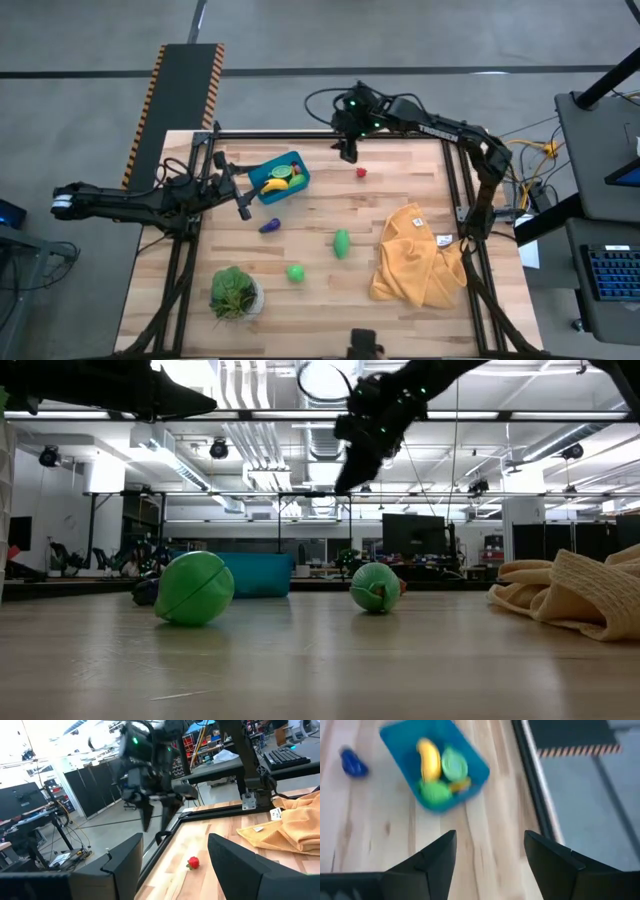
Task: Pick and placing Produce into tupperware
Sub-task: Put the strawberry into the blue bin
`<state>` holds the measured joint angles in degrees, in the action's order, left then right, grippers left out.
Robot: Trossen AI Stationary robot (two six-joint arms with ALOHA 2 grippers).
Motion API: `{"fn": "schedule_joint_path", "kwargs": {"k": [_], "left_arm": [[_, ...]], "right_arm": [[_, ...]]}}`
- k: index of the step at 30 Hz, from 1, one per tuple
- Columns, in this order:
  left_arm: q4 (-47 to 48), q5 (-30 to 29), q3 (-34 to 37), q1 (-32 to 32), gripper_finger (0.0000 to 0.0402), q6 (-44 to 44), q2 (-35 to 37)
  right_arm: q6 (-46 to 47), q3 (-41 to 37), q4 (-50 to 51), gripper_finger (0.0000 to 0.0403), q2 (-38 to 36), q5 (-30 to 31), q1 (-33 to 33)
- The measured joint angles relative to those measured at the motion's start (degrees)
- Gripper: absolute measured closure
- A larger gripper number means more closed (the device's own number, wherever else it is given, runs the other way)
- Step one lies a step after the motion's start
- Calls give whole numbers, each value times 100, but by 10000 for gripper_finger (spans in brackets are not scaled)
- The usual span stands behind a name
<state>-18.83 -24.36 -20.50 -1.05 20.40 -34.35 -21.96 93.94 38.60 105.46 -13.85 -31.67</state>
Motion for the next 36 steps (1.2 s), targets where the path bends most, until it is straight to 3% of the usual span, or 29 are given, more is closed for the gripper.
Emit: {"fn": "schedule_joint_path", "kwargs": {"k": [13,22,36], "left_arm": [[-7,0,-8,1,192,0,2],[-9,0,-6,1,192,-2,0],[-11,0,-8,-1,192,-2,-2]], "right_arm": [[97,-2087,-433,179,-505,-7,-415],[-545,-2619,-674,179,-513,-9,-410],[-480,-3258,-1671,179,-421,29,-399]]}}
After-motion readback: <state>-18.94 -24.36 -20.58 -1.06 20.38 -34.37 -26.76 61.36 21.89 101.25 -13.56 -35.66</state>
